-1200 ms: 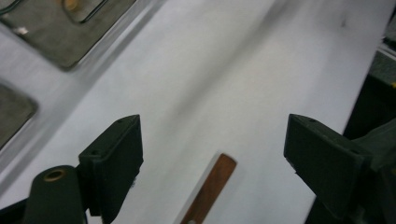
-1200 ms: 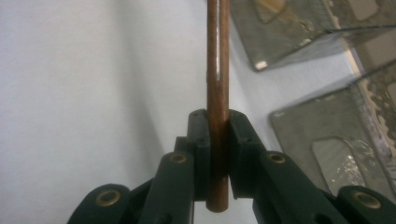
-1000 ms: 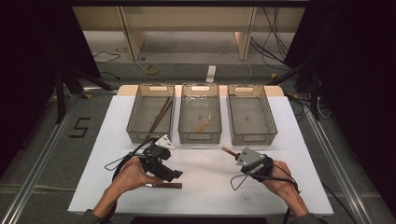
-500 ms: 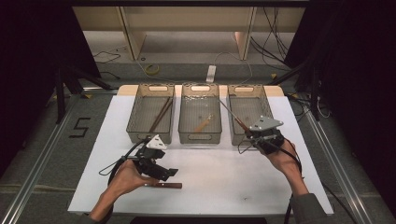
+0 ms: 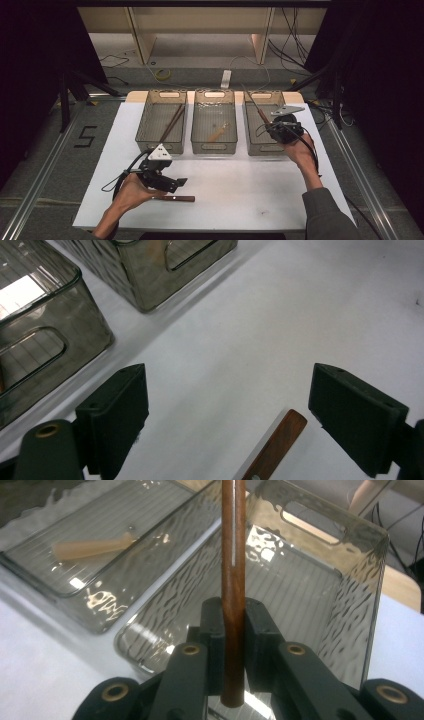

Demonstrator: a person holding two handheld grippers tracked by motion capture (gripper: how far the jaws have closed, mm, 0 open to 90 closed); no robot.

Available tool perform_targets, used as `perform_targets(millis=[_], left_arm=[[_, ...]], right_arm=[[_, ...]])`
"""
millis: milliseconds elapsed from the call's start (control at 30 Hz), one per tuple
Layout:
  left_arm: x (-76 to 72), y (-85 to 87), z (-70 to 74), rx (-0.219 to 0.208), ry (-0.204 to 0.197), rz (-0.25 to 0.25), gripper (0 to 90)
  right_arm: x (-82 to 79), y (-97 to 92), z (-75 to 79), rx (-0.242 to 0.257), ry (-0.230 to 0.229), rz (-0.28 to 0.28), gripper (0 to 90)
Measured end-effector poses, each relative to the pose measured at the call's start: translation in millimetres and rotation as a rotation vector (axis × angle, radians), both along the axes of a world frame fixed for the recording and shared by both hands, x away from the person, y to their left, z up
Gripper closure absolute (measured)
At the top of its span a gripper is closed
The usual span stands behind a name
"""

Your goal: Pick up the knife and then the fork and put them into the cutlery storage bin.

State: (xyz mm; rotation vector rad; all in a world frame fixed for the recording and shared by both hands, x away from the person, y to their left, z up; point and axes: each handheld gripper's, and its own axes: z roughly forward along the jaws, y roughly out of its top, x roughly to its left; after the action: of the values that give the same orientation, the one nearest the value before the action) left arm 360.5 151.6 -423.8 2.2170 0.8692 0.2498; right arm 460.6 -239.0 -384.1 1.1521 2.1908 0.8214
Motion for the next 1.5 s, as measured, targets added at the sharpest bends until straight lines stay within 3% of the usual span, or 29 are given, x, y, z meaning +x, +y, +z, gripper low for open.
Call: perform_targets(millis=[533,700,1067,1100,1167,1233,1500], left_arm=[[-1.9,3.6,-7.1,0.056,0.001,0.006,15.5],[-2.7,3.7,-8.6,0.068,0.007,0.003,15.5],[-3.6,6.4,-9.0,0.072,0.005,0.005,15.6],[-3.6,6.5,-9.1,0.073,0.006,0.004,15.5],[-3.8,6.5,-9.1,0.073,0.009,0.004,15.5],[-3.7,6.6,-9.0,0.073,0.009,0.002,15.5],[-3.5,6.5,-9.4,0.075,0.012,0.001,15.6]], right_arm=[[21.5,-7.9,-13.1,0.033,0.087,-0.112,81.4],[23.7,-5.0,-19.6,0.007,0.116,-0.128,81.3],[30.3,2.0,-30.7,0.000,0.169,-0.150,80.7],[30.6,2.7,-31.6,0.000,0.175,-0.142,79.8],[30.6,4.4,-31.8,0.026,0.192,-0.116,67.0],[29.7,6.6,-30.5,0.040,0.214,-0.086,60.4],[19.1,7.6,-19.6,0.055,0.159,-0.052,51.7]])
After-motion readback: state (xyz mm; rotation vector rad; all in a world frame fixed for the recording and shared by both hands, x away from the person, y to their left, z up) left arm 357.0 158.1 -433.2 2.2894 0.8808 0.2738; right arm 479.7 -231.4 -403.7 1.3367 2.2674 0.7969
